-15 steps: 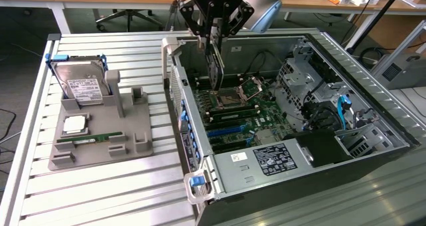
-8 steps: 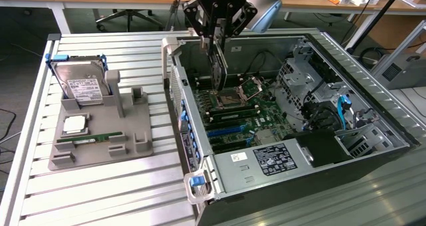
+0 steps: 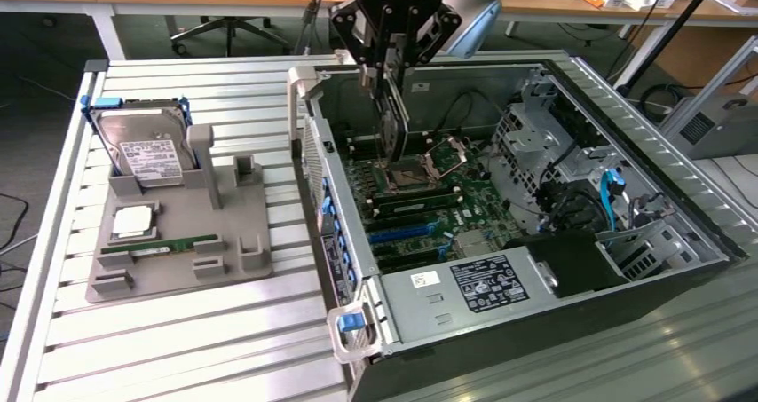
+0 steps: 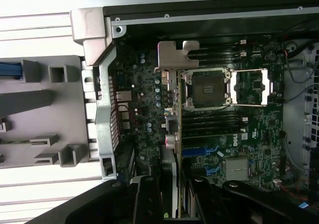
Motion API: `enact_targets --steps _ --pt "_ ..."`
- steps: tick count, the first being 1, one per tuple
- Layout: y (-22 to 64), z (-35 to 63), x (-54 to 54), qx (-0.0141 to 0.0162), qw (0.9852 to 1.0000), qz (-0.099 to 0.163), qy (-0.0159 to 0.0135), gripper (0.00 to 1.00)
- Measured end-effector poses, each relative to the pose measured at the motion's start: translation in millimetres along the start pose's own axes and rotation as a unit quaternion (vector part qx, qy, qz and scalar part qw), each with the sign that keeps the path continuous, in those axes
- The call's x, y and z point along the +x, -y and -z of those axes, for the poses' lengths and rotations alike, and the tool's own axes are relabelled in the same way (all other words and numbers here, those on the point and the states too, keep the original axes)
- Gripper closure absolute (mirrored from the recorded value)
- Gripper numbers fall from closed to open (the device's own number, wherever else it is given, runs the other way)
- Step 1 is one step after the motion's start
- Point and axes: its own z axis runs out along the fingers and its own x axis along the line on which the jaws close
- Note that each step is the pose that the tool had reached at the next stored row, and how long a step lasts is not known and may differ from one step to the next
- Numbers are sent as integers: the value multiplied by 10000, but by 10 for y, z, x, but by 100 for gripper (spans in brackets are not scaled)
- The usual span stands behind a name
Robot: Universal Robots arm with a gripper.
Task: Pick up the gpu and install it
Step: 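Pick up the gpu and move the gpu toward the slot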
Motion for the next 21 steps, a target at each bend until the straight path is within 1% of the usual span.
enact_targets --steps 21 --pt "-7 -26 -64 4 10000 0 0 73"
